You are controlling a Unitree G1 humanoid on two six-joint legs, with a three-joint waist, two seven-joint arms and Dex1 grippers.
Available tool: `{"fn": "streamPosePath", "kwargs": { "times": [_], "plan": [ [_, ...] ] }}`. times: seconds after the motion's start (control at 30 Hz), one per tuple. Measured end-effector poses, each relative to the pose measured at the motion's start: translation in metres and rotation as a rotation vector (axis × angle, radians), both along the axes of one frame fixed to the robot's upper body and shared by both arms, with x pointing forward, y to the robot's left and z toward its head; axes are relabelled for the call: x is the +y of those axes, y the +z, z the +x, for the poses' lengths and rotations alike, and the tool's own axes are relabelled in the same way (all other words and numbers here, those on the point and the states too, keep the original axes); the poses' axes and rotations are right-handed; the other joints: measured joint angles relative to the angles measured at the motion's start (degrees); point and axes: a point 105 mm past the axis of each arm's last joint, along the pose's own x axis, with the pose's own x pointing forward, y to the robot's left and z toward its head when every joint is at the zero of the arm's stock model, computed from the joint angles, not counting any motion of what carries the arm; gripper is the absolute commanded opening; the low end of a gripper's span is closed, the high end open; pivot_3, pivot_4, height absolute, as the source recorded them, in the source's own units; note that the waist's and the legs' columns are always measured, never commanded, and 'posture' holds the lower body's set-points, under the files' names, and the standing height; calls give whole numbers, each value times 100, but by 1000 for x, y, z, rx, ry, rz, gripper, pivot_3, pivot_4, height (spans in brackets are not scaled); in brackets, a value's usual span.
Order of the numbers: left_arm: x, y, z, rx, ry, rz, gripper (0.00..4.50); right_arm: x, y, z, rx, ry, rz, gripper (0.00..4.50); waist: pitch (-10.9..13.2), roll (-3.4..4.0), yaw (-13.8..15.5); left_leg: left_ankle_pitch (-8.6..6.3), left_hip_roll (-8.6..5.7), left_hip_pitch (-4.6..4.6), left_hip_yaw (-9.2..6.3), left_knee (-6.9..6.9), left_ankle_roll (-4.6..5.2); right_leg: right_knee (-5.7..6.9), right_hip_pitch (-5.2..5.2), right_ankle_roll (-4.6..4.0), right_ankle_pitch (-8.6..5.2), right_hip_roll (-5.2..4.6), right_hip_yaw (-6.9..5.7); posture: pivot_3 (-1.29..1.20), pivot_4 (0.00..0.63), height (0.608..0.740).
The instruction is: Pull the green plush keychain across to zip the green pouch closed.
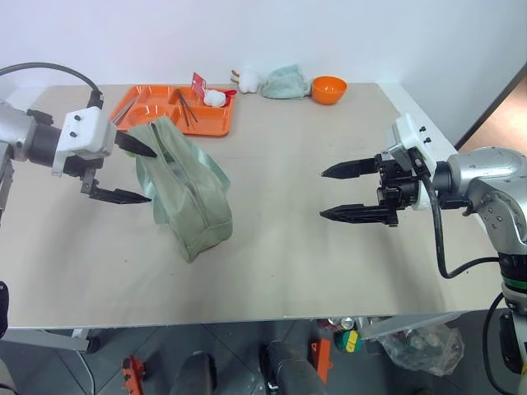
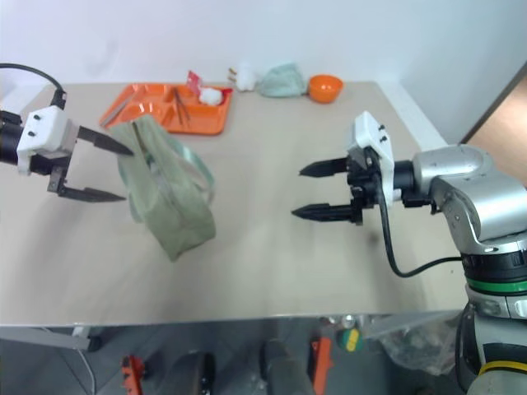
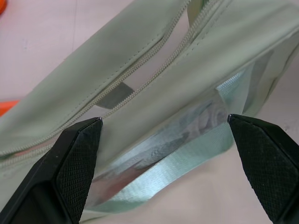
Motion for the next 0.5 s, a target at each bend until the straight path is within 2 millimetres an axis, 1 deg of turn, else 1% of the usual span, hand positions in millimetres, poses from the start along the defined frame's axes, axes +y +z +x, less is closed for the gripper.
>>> {"fn": "streamPosePath", "kwargs": {
  "times": [0.03,0.1,0.13,0.17,0.2,0.33,0.37,0.47,0.5],
  "plan": [
    [-1,-1,1,0,-4,4,4464,0,0,0,-1,-2,0,4500,0,0,0,0,0,0,0,0,0,0,0,0,0,0,0,0,150,740],
    [-3,-1,4,8,-9,15,3921,1,0,0,-7,-2,-1,4500,0,0,-1,0,0,-1,-1,1,0,1,0,0,0,1,0,0,150,740],
    [-3,0,5,8,-7,15,3861,2,1,-1,-9,0,-1,4500,0,0,-1,0,0,-1,0,1,0,1,-1,0,0,2,0,0,150,740],
    [-3,1,6,10,-3,17,3278,2,1,-1,-11,2,-1,4500,0,0,-1,0,1,-1,-1,1,1,1,0,0,0,2,0,0,150,740],
    [-3,1,7,13,-2,19,2995,3,0,-2,-11,4,0,4500,0,0,-1,-1,1,-1,-1,1,1,1,0,0,0,2,0,0,150,740],
    [-2,2,8,16,-2,27,1587,2,-2,-3,-4,-4,6,4500,0,0,-2,-1,0,-1,0,1,1,1,0,1,0,2,3,0,150,740],
    [-3,1,9,18,-4,29,1333,2,-2,-3,-5,-5,8,4500,0,0,-2,-1,0,-1,0,1,1,1,0,1,0,2,3,0,150,740],
    [-4,0,8,27,-14,25,283,2,-1,-2,-8,-7,10,4500,0,0,-1,-1,0,-1,0,3,1,1,0,1,1,2,2,0,150,740],
    [-5,-1,8,32,-15,28,47,2,-1,-2,-9,-8,10,4500,0,0,-1,-1,0,-1,0,3,1,1,0,1,1,2,3,0,150,740]
  ]
}}
